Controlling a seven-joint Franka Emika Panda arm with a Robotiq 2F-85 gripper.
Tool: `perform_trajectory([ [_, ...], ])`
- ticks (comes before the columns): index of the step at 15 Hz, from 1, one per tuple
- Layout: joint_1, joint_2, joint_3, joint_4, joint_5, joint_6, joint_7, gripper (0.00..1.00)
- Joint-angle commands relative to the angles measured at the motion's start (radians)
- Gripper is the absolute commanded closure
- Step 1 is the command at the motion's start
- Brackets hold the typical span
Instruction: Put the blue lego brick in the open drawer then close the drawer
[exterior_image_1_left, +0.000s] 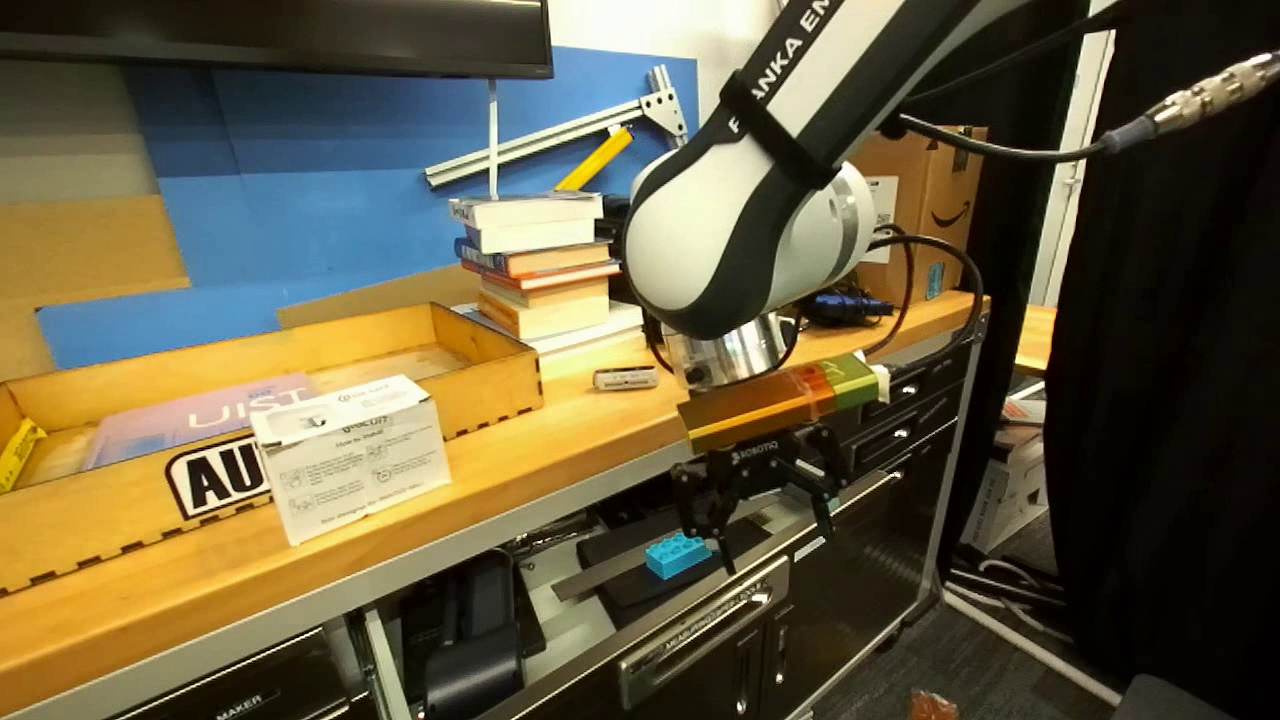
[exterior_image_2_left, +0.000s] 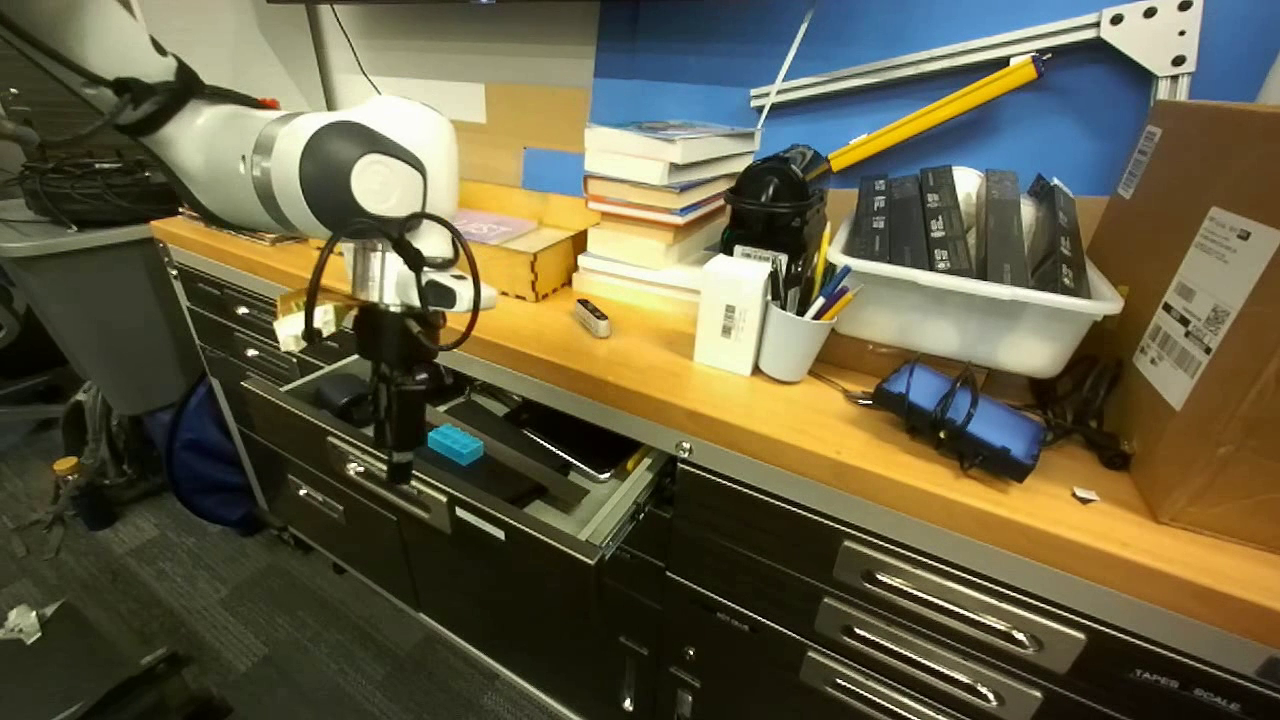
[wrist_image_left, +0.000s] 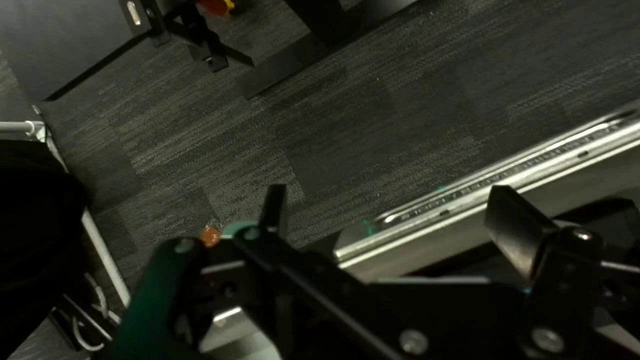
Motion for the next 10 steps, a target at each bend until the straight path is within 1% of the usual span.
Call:
perform_trajectory([
  [1, -0.005, 0.035, 0.012, -0.018, 0.002, 0.000, -0.025, 0.00],
  [5, 0.002, 0.095, 0.015, -0.005, 0.006, -0.010, -0.049, 0.00],
  [10, 0.048, 0.144, 0.014, 0.028, -0.094, 0.100, 0.088, 0.00],
])
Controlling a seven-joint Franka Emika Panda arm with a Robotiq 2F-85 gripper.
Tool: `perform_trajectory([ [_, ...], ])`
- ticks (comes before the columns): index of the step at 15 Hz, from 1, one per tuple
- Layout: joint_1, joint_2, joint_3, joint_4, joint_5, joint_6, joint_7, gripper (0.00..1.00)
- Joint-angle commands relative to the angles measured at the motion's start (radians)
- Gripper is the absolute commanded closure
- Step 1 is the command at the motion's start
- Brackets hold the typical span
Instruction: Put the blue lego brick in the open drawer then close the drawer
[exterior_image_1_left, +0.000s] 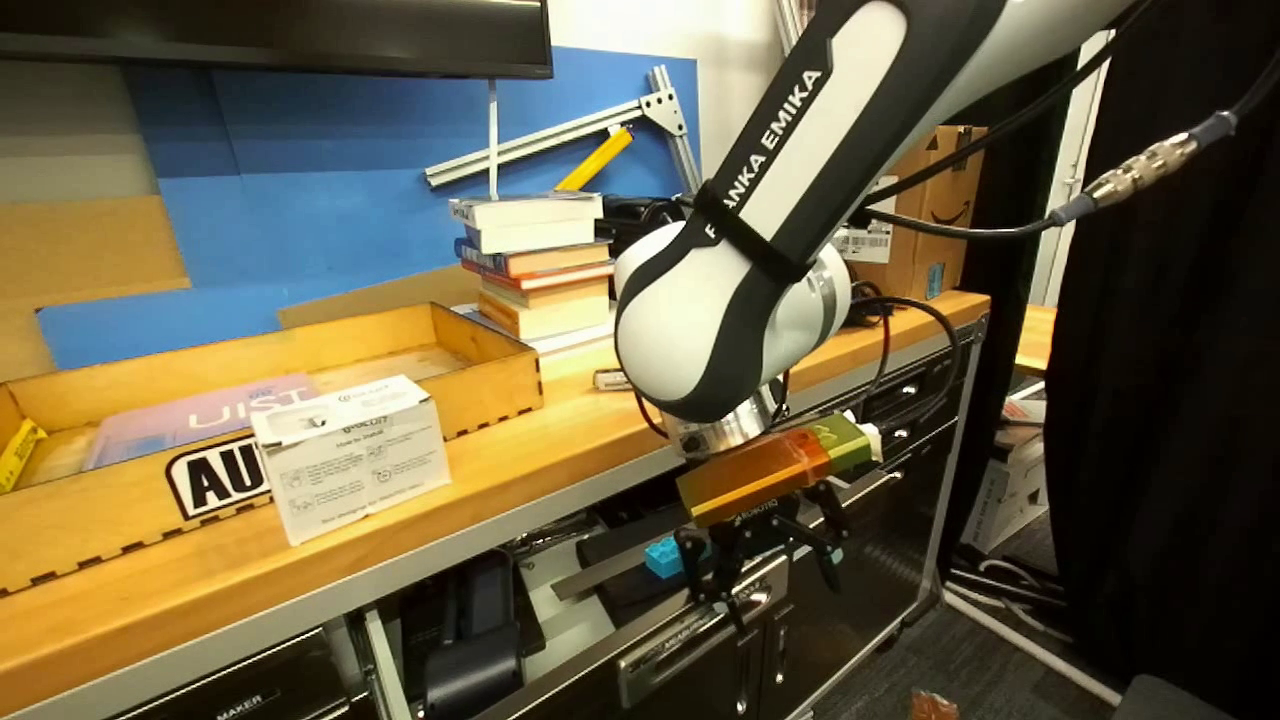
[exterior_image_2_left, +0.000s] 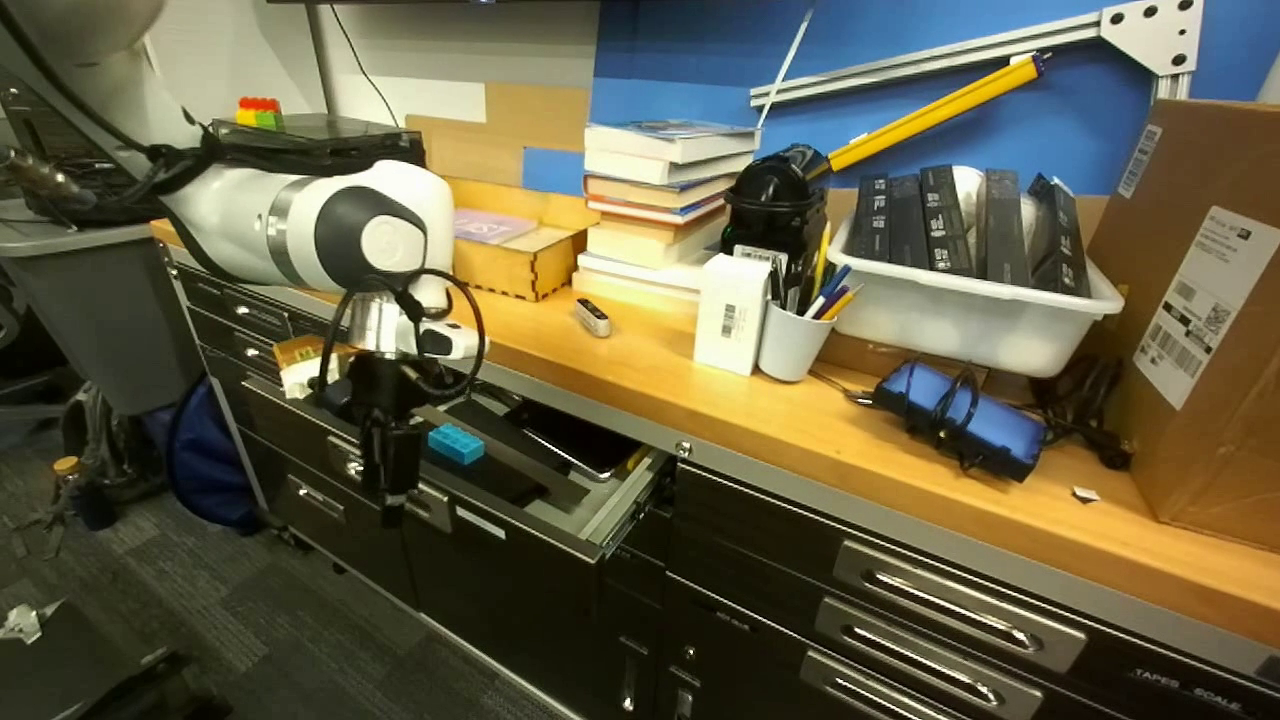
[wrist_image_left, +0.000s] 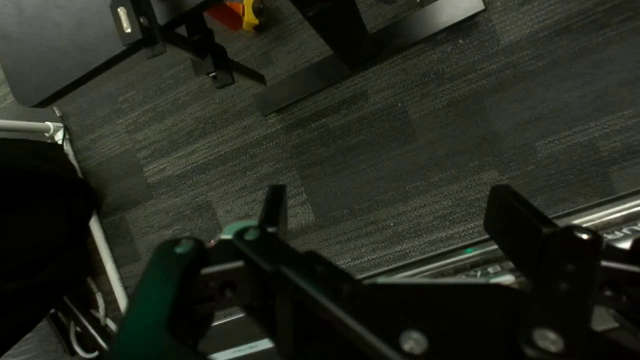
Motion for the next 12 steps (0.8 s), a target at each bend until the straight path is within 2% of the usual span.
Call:
perform_trajectory([
  [1, 0.042, 0.036, 0.003, 0.034, -0.083, 0.083, 0.117, 0.00],
  [3, 0.059, 0.047, 0.004, 0.050, -0.127, 0.131, 0.177, 0.00],
  [6, 0.095, 0.078, -0.014, 0.079, -0.273, 0.221, 0.341, 0.00],
  [12, 0.142, 0.161, -0.054, 0.178, -0.470, 0.321, 0.596, 0.00],
])
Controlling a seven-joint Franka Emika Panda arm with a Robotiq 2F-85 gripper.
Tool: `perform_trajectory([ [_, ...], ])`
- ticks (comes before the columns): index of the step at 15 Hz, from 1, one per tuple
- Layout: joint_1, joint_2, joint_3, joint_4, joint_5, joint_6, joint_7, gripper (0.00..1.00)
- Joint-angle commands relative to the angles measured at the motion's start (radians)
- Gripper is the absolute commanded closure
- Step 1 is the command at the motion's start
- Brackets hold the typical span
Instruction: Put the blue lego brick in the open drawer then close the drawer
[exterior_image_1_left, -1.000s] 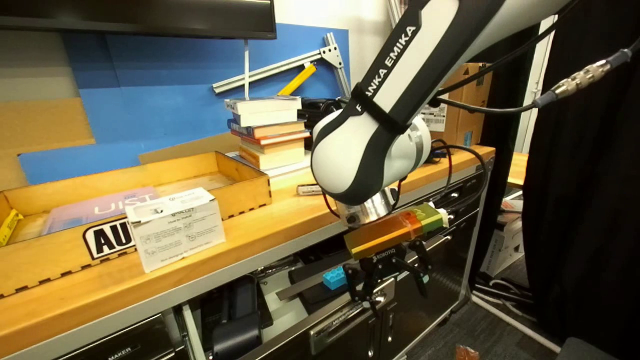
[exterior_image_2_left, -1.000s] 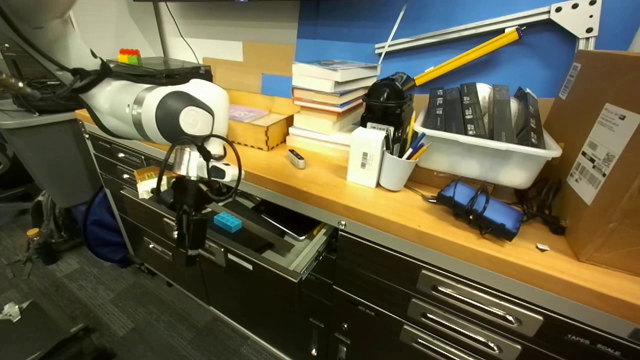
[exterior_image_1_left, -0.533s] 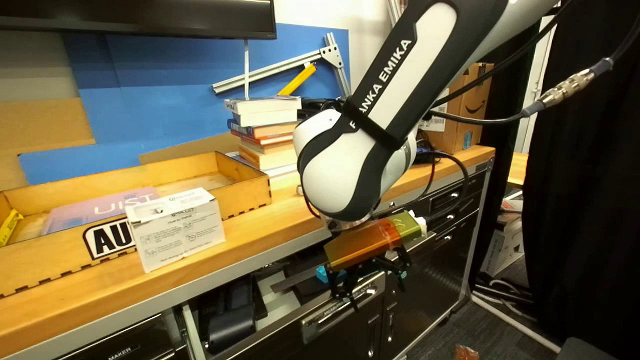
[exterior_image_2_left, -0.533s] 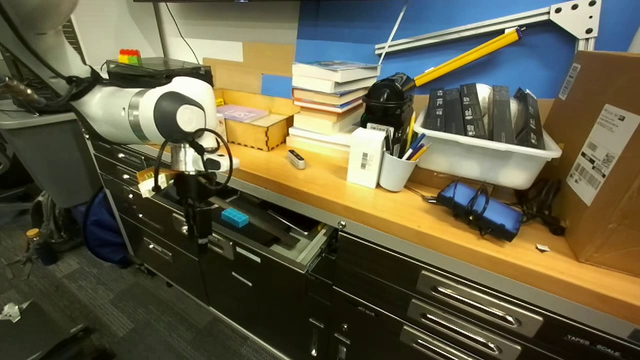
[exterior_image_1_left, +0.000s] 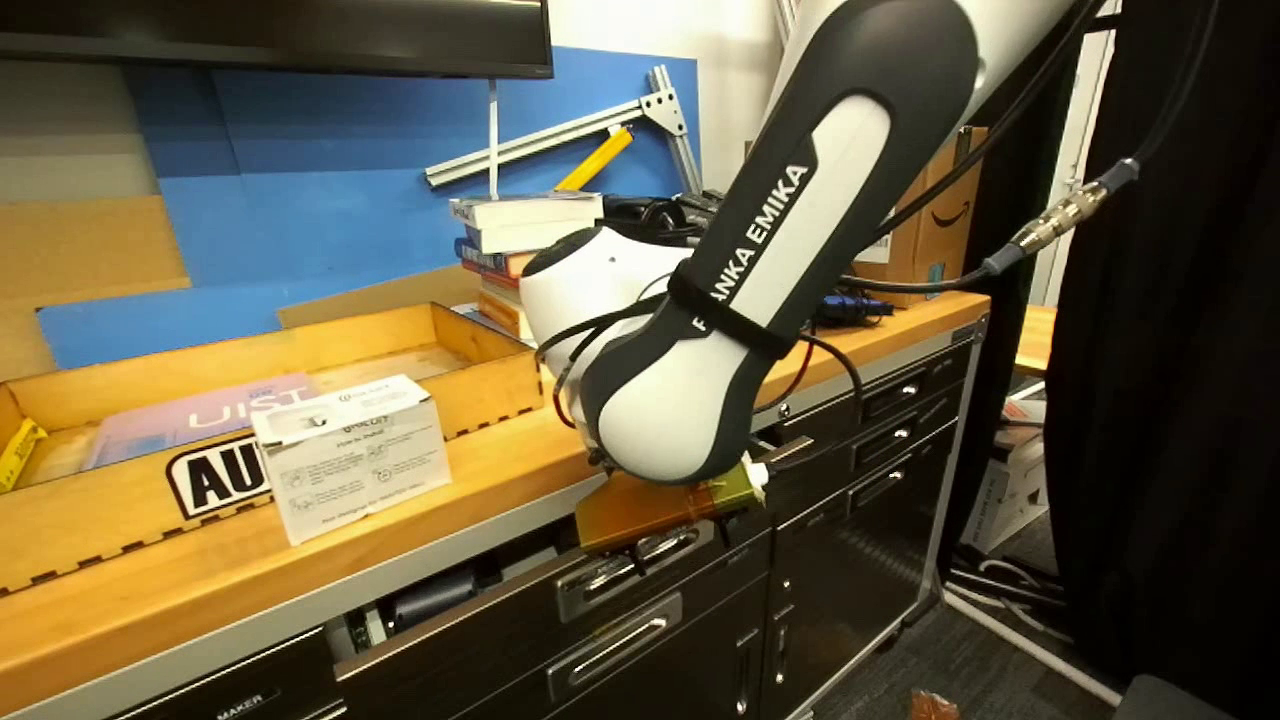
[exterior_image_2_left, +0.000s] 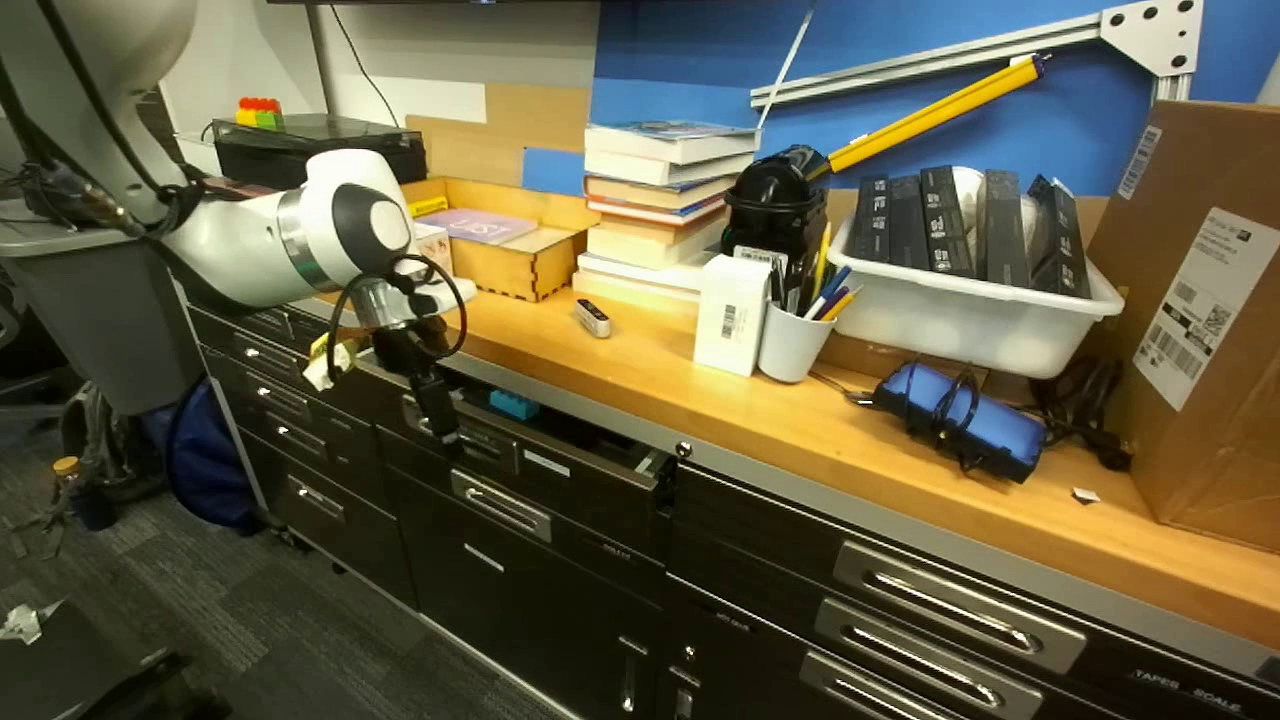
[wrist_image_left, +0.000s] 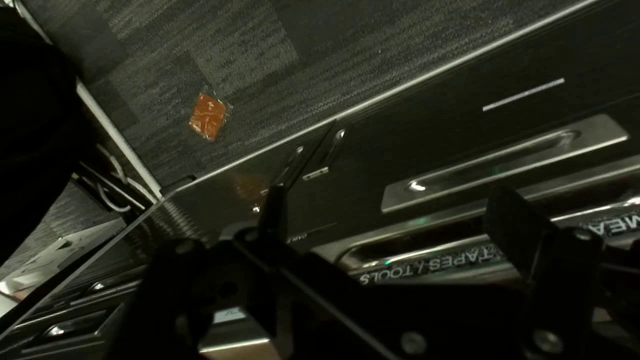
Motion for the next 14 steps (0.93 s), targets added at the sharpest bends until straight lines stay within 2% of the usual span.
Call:
perform_trajectory([
  [1, 0.052, 0.071, -0.052, 0.089, -0.134, 0.069, 0.175, 0.00],
  [4, 0.081, 0.101, -0.076, 0.137, -0.270, 0.076, 0.312, 0.00],
  [6, 0.080, 0.104, -0.067, 0.147, -0.306, 0.076, 0.372, 0.00],
  [8, 0.068, 0.083, -0.051, 0.129, -0.307, 0.059, 0.379, 0.00],
  [11, 0.043, 0.006, -0.028, 0.078, -0.249, 0.038, 0.319, 0.00],
  [13, 0.011, -0.063, 0.013, 0.045, -0.142, -0.009, 0.175, 0.00],
  [14, -0.068, -0.090, 0.116, 0.020, -0.074, -0.054, 0.076, 0.00],
])
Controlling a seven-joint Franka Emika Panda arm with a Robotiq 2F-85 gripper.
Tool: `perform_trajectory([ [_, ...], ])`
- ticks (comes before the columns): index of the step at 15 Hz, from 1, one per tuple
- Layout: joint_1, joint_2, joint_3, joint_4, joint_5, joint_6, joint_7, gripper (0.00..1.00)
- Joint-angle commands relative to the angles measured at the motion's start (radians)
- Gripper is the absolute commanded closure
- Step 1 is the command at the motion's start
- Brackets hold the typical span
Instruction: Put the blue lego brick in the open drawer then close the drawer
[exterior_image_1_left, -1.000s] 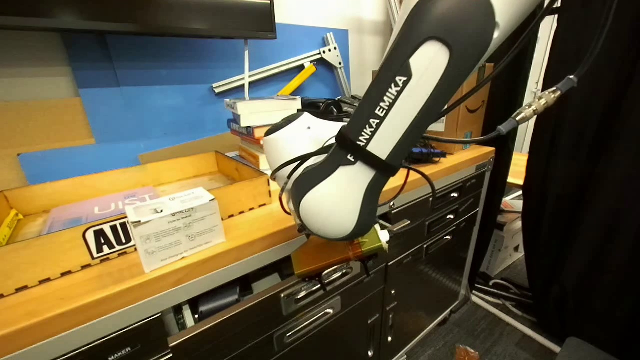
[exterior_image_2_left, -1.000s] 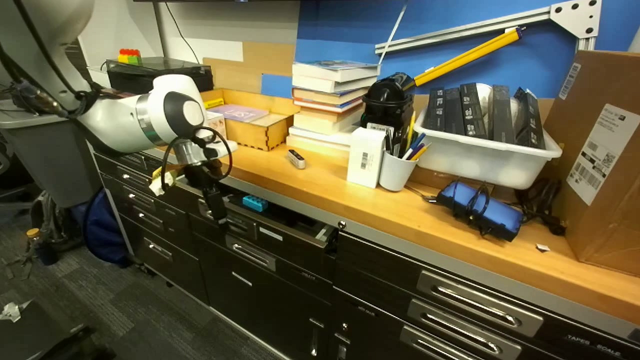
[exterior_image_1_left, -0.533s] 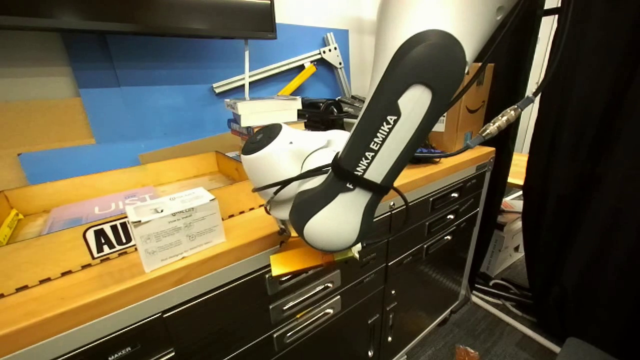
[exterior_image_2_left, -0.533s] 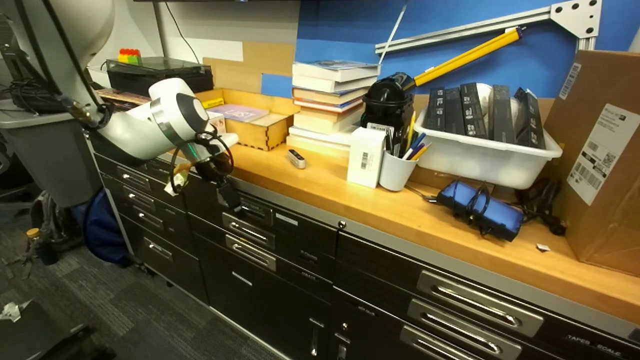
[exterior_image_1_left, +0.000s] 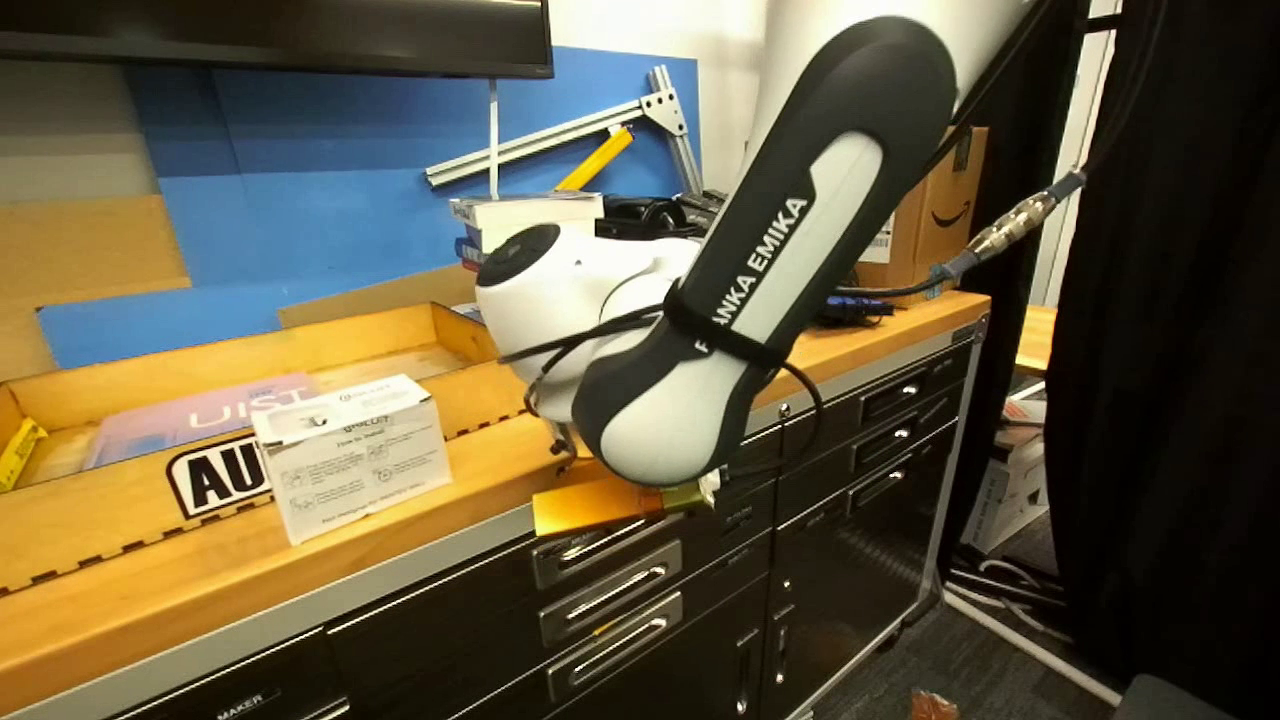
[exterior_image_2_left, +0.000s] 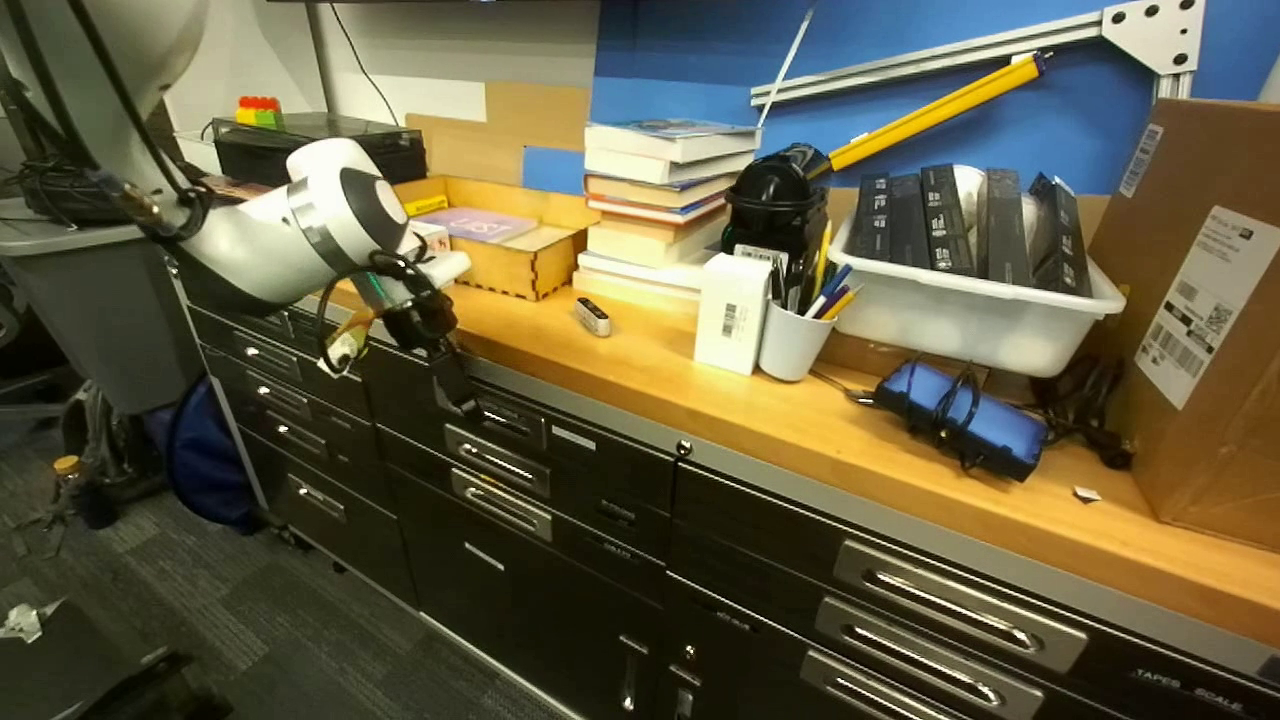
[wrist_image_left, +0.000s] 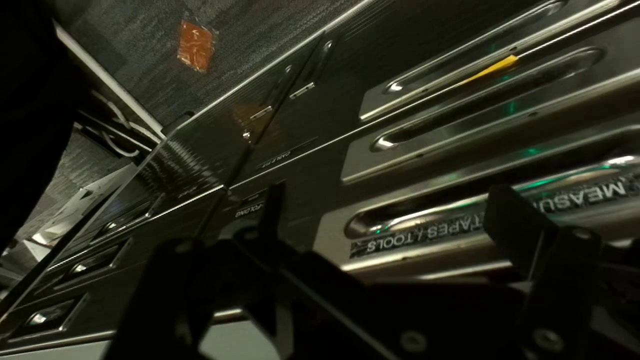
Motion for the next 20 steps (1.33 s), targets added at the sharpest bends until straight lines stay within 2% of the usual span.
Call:
perform_trajectory([
  [1, -0.154, -0.160, 0.192, -0.069, 0.194, -0.104, -0.269, 0.00],
  [4, -0.256, -0.242, 0.344, -0.040, 0.409, -0.261, -0.497, 0.00],
  [5, -0.276, -0.264, 0.377, -0.016, 0.472, -0.315, -0.571, 0.00],
  [7, -0.286, -0.305, 0.402, 0.041, 0.592, -0.426, -0.718, 0.00],
  [8, -0.282, -0.326, 0.394, 0.072, 0.636, -0.484, -0.791, 0.00],
  [9, -0.207, -0.357, 0.298, 0.096, 0.673, -0.540, -0.862, 0.00],
  [12, -0.187, -0.386, 0.250, 0.180, 0.706, -0.649, -0.968, 0.00],
  [15, -0.179, -0.407, 0.207, 0.233, 0.748, -0.657, -1.045, 0.00],
  [16, -0.180, -0.410, 0.196, 0.237, 0.767, -0.634, -1.051, 0.00],
  [17, -0.174, -0.402, 0.203, 0.207, 0.724, -0.632, -1.009, 0.00],
  [20, -0.176, -0.405, 0.190, 0.225, 0.739, -0.633, -1.028, 0.00],
])
